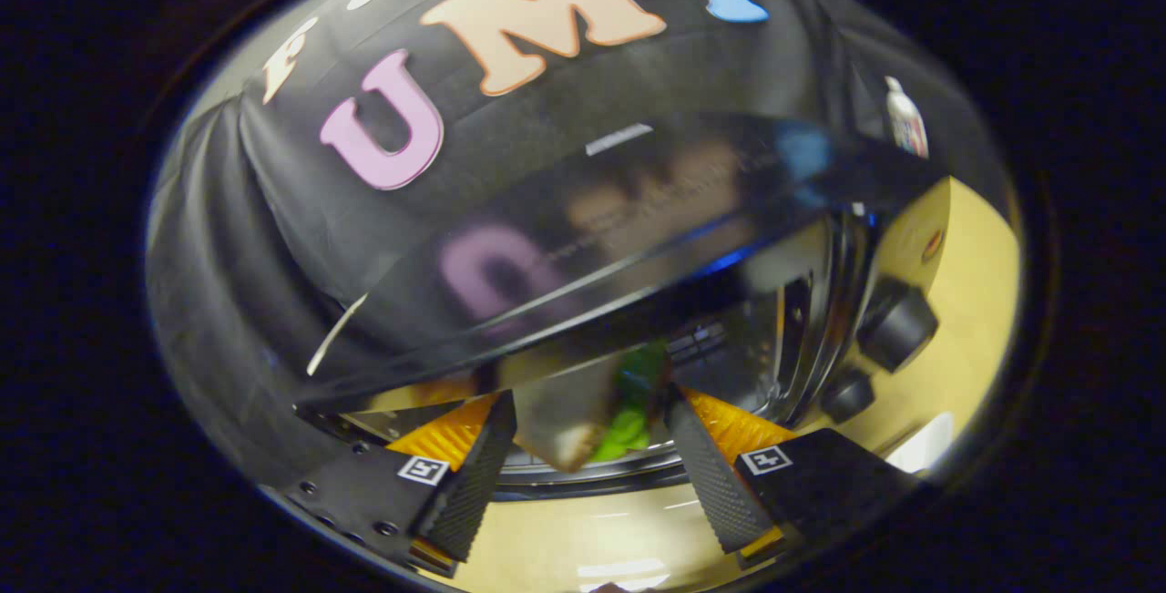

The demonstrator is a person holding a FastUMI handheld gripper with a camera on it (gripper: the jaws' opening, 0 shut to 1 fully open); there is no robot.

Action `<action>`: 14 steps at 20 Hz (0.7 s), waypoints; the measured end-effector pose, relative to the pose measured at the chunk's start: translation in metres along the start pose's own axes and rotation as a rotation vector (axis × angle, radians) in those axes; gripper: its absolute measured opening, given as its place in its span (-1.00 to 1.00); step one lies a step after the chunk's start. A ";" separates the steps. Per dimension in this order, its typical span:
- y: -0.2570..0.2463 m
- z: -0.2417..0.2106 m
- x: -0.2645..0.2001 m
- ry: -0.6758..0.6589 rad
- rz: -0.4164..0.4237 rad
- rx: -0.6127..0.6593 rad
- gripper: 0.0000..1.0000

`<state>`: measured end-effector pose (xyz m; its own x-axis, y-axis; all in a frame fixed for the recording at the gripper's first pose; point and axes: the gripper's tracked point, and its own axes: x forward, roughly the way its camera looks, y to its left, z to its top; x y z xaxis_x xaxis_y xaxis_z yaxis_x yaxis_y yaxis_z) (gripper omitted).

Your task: Open the toaster oven, put the food inside, and close the toaster oven door.

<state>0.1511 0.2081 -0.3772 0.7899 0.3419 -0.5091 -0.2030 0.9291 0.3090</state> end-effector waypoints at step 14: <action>-0.015 -0.064 -0.174 0.234 0.074 -0.224 0.99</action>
<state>-0.0201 0.1439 -0.3446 0.6189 0.4088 -0.6707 -0.3980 0.8994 0.1809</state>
